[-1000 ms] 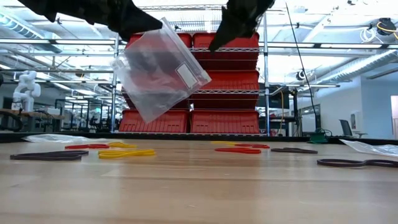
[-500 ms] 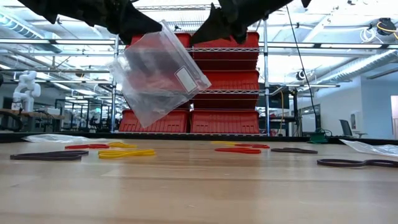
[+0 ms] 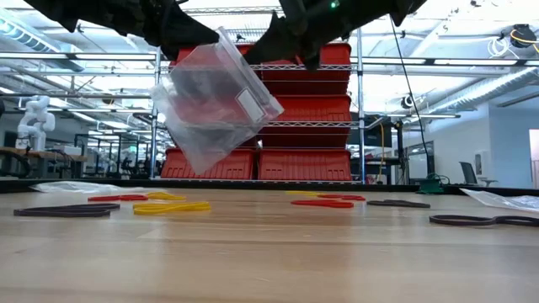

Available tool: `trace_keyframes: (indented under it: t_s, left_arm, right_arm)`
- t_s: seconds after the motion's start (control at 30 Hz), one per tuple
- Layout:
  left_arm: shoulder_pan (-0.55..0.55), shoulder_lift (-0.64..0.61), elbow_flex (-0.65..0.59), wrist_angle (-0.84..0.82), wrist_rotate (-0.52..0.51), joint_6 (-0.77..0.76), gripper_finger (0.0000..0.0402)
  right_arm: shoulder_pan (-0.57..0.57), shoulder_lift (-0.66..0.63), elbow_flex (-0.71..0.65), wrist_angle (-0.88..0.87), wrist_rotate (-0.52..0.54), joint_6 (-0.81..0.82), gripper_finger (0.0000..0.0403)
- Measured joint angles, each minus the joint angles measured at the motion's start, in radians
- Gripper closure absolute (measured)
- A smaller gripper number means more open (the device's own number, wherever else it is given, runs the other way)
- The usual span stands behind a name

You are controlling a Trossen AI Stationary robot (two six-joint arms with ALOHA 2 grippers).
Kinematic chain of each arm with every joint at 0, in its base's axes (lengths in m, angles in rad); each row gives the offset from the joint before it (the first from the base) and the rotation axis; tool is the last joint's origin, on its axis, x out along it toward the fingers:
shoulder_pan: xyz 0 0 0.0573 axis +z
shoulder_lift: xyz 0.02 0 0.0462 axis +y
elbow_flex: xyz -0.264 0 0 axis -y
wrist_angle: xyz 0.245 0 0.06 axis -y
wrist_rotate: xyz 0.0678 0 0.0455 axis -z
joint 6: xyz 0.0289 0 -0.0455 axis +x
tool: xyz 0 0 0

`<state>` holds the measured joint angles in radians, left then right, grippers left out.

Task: Sort rubber bands
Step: Open the top zip bag

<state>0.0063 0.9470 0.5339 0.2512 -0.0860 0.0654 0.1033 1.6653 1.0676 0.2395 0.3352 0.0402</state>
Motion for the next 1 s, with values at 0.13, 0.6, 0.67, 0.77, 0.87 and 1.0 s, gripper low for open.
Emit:
trace_keyframes:
  t_s: [0.13,0.6,0.67,0.77,0.87,1.0]
  left_arm:
    - [0.000,0.002,0.000,0.001,0.000,0.000,0.0402]
    - [0.000,0.025,0.000,0.002,0.000,-0.013,0.0402]
    - [-0.001,0.048,0.000,0.005,0.000,-0.026,0.0402]
    - [-0.001,0.088,0.000,0.014,0.000,-0.030,0.0402]
    - [-0.001,0.121,0.000,0.054,0.000,-0.031,0.0402]
    - [-0.001,0.137,0.000,0.087,0.000,-0.030,0.0402]
  right_arm:
    - [-0.014,0.005,0.000,0.021,-0.013,0.024,0.0403]
    - [-0.038,0.086,0.000,0.094,0.019,0.207,0.0403]
    - [-0.039,0.085,0.000,0.099,0.094,0.207,0.0403]
    - [-0.039,0.082,0.000,0.131,0.148,0.174,0.0403]
    - [-0.039,0.079,0.000,0.163,0.021,0.130,0.0403]
    - [-0.038,0.091,0.000,0.160,-0.124,0.101,0.0403]
